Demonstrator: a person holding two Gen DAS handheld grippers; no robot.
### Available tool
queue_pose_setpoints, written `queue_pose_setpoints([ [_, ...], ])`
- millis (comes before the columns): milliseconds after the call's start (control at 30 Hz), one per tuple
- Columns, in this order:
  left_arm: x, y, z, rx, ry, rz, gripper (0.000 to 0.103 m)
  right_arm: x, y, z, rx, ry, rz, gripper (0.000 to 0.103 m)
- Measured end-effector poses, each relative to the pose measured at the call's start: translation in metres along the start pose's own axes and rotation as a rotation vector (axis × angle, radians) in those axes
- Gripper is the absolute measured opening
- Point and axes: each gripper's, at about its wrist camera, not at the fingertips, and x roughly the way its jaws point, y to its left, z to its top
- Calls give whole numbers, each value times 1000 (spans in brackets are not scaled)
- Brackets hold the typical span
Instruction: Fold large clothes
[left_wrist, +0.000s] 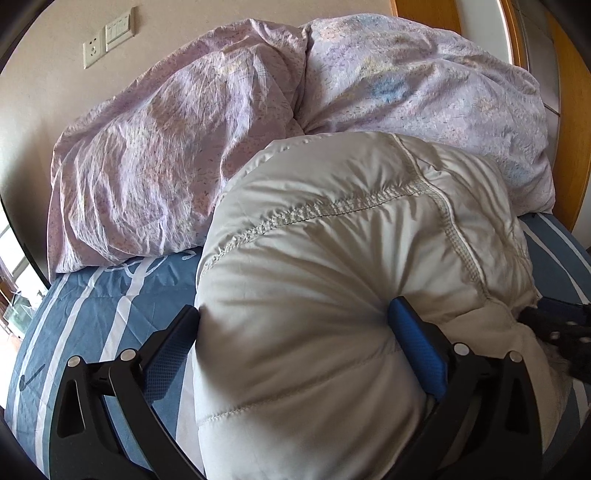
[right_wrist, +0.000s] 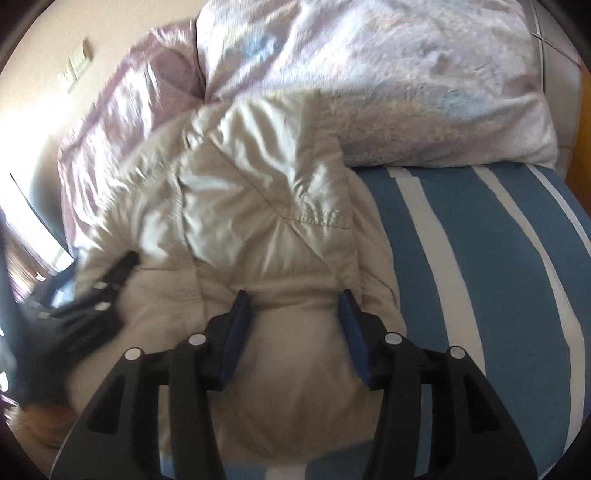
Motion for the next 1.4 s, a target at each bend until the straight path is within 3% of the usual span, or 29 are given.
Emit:
queue_pose_setpoints([
  [167,-2,0,-1,5,-12,0,102,10,8,-17,-89,35,-69,52],
  [267,-8,0,-1,17,-20,-1,102,17,4,-20,-77,45,-57,53],
  [400,-24,19,-1,-51,12,-97,102,17,-5,-19,-42,65,-21,55],
  [633,-66,43,-9,-55,-9,-83,102,-4,-3,-17,-1,41,-68,75],
  [667,-73,46,-11,-47,-15,-68,102,-10,-2,-17,5,29,-96,85],
  [867,-103,60,-27,-61,-21,-65,102,-50,12,-24,-48,-85,-193,101],
  [1000,-115,64,-40,-87,22,-65,102,-72,23,-30,-72,-115,-249,101],
  [1400,-146,50,-66,-114,86,-58,102,-106,35,-57,-38,-95,-265,101],
])
